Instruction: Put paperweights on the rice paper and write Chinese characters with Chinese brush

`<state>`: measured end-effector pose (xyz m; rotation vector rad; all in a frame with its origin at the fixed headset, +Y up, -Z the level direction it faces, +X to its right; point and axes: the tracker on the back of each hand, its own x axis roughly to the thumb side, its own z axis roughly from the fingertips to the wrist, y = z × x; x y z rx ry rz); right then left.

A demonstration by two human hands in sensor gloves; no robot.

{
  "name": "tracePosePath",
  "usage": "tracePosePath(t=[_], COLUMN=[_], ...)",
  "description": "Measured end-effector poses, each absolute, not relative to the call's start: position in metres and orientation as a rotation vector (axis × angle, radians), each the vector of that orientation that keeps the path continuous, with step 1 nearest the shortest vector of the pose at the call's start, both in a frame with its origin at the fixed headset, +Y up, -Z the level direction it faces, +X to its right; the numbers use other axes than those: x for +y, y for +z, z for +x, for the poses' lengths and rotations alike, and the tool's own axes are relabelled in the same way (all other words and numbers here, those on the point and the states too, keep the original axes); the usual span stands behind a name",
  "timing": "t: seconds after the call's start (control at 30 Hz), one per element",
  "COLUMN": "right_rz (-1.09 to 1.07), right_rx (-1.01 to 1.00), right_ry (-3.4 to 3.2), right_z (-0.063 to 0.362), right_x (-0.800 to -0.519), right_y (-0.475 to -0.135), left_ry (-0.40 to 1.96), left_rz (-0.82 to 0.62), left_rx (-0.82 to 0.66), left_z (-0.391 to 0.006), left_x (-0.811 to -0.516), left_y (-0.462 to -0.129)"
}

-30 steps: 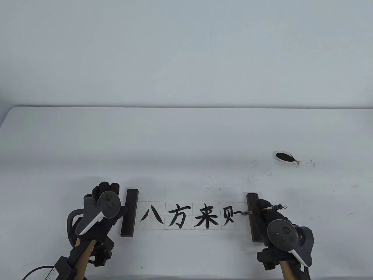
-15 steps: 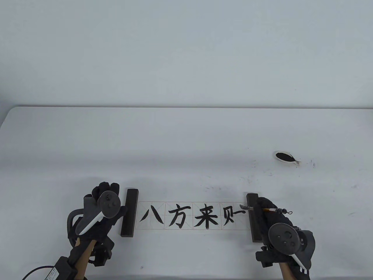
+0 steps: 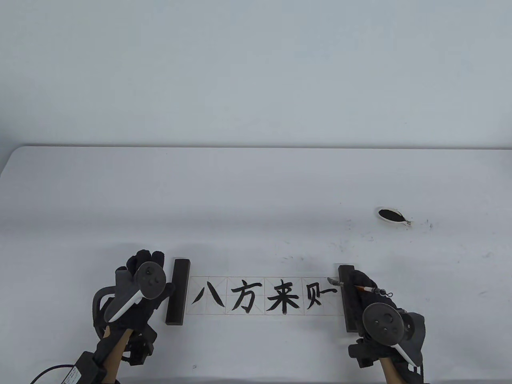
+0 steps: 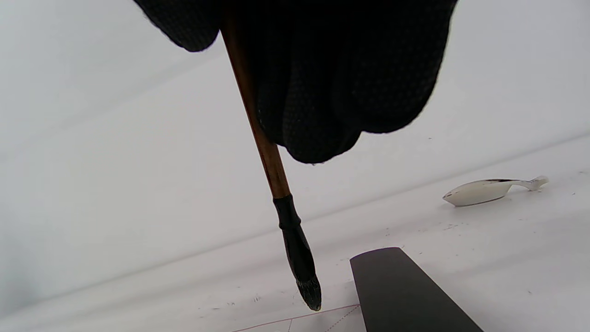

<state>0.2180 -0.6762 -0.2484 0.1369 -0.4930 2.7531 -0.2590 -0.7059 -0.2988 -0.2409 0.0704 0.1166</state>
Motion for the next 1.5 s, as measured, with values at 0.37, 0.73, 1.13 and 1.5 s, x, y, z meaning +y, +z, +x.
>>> tracePosePath(t=[0.37,0.73,1.13,1.5], right_rz=[0.142,0.208,0.186,0.197], right_rx=[-0.468,-0.394,-0.513,-0.491], right_ry=[2.755,2.725,2.659,2.741], right_z=[0.220,0.221,0.224,0.219], right_x=[-0.670,-0.664,-0.665,-0.670], right_y=[-0.246,-0.243,-0.241,-0.243], left_ry=[0.116,0.115,0.116,0.116], left_rz=[-0.241,-0.240,-0.238,-0.236], left_rx=[0.071,0.071,0.070,0.070], left_z=[-0.259,-0.259,-0.259,-0.259], left_x=[-0.705,-0.706,-0.706,-0.706], left_y=[-0.298,-0.299,-0.299,-0.298])
